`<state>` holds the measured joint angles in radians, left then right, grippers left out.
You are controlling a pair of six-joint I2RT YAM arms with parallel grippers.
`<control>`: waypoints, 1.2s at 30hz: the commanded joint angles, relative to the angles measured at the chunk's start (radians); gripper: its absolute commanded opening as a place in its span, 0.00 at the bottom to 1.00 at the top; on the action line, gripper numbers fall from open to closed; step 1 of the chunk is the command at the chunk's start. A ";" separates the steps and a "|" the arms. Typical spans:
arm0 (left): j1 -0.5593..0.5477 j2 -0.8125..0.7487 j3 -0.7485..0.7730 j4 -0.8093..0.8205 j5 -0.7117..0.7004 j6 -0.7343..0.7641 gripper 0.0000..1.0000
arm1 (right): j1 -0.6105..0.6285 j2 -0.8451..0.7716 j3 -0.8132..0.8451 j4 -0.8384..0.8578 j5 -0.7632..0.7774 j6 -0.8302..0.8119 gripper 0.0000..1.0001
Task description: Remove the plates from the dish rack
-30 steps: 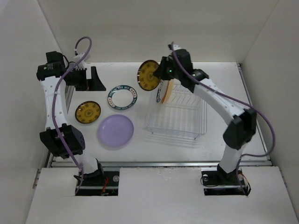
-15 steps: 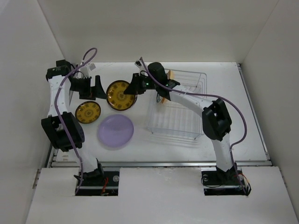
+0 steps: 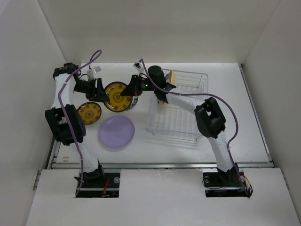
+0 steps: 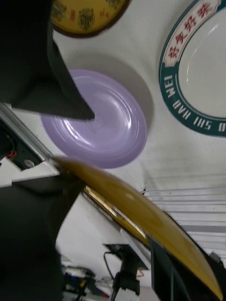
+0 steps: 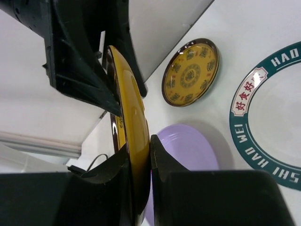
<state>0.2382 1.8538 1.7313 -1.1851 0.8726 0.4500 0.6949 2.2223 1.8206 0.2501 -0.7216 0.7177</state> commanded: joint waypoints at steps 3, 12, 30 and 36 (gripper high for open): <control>-0.043 0.067 0.046 -0.057 0.080 0.044 0.09 | 0.011 0.088 0.131 0.152 -0.121 0.035 0.00; 0.005 0.116 0.082 -0.076 0.059 -0.016 0.00 | 0.011 0.194 0.243 0.130 -0.150 0.045 0.47; 0.375 0.042 -0.157 0.062 -0.251 -0.200 0.00 | 0.002 0.004 0.135 -0.066 0.007 -0.061 0.95; 0.408 0.096 -0.168 0.137 -0.359 -0.243 0.00 | 0.002 -0.160 0.096 -0.302 0.177 -0.178 0.95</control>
<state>0.6281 1.9488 1.5776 -1.1065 0.5877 0.2630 0.6937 2.2036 1.9259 0.0307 -0.6361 0.6258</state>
